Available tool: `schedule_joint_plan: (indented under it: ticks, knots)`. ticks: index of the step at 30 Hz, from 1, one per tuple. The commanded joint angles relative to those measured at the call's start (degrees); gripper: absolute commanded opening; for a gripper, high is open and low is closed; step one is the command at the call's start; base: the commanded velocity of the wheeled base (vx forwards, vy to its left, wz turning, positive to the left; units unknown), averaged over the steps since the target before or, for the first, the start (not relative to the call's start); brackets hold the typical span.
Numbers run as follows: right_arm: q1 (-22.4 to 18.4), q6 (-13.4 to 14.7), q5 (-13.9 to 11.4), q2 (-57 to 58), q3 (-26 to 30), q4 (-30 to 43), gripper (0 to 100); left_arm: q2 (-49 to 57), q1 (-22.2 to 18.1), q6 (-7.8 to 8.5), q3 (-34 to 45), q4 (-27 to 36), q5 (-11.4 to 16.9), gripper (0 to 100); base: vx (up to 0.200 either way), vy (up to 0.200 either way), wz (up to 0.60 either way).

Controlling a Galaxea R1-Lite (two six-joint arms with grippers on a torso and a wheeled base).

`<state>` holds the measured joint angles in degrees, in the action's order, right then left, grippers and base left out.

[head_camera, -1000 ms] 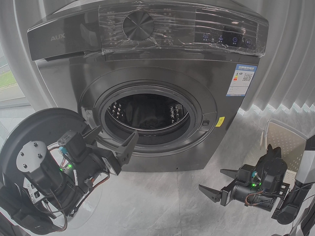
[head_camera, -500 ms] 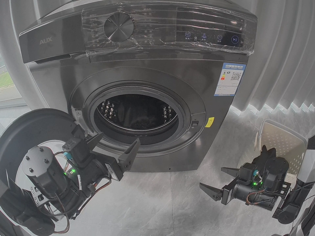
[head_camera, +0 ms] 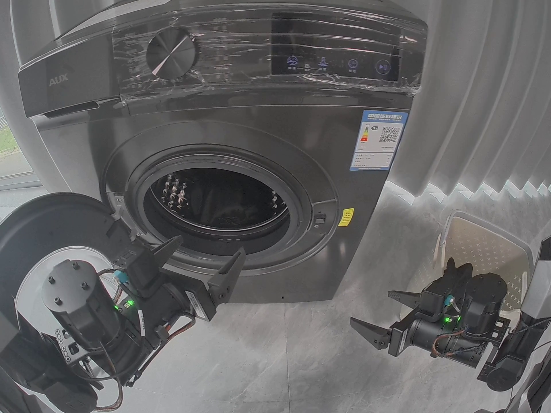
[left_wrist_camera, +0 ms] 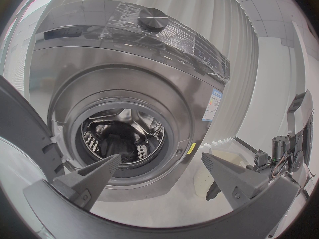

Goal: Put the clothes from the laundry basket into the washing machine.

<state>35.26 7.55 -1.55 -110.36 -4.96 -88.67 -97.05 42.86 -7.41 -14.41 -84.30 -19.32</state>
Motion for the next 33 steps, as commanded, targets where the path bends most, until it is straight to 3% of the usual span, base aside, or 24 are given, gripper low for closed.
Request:
schedule_joint_plan:
  ticks: [1,4,13,23,24,26,29,31,33]
  knots:
    - [-0.1,0.0,0.0,0.6,-0.1,0.0,100,-0.9,0.2,-0.15,0.3,-1.0,0.0,100,0.000,0.000,0.00]
    - [-0.3,0.0,0.0,0.8,-0.2,0.0,100,-1.8,0.2,0.12,1.1,-2.4,0.0,100,0.000,0.000,0.00]
    - [-0.4,-0.5,0.4,2.0,-0.7,-0.1,100,-3.2,0.6,0.29,2.3,-4.3,0.0,100,0.000,-0.200,0.00]
    - [-1.8,0.1,1.2,5.4,-1.5,-0.1,100,-2.3,1.7,0.64,4.0,-4.5,-0.2,100,0.000,0.000,0.00]
    - [-2.6,-0.3,1.3,6.4,-1.8,-0.1,100,-1.3,1.6,0.82,4.5,-4.5,-0.8,100,0.000,0.000,0.00]
    - [-3.0,-2.4,1.7,12.1,-2.3,-0.1,100,5.0,1.2,3.28,6.0,-4.0,-3.8,100,0.000,0.000,0.00]
    - [-2.9,-2.5,3.9,17.5,-1.5,0.0,100,10.3,0.6,4.95,8.9,-3.9,-4.4,100,0.000,0.000,0.00]
    - [-3.8,-2.7,6.6,21.8,0.0,0.3,100,14.6,-1.7,5.30,12.3,-3.3,-4.4,100,0.000,0.000,0.00]
    - [-5.5,-2.9,7.5,26.9,1.8,0.6,100,17.9,-3.2,4.86,14.4,-2.5,-4.5,100,0.000,0.000,0.00]
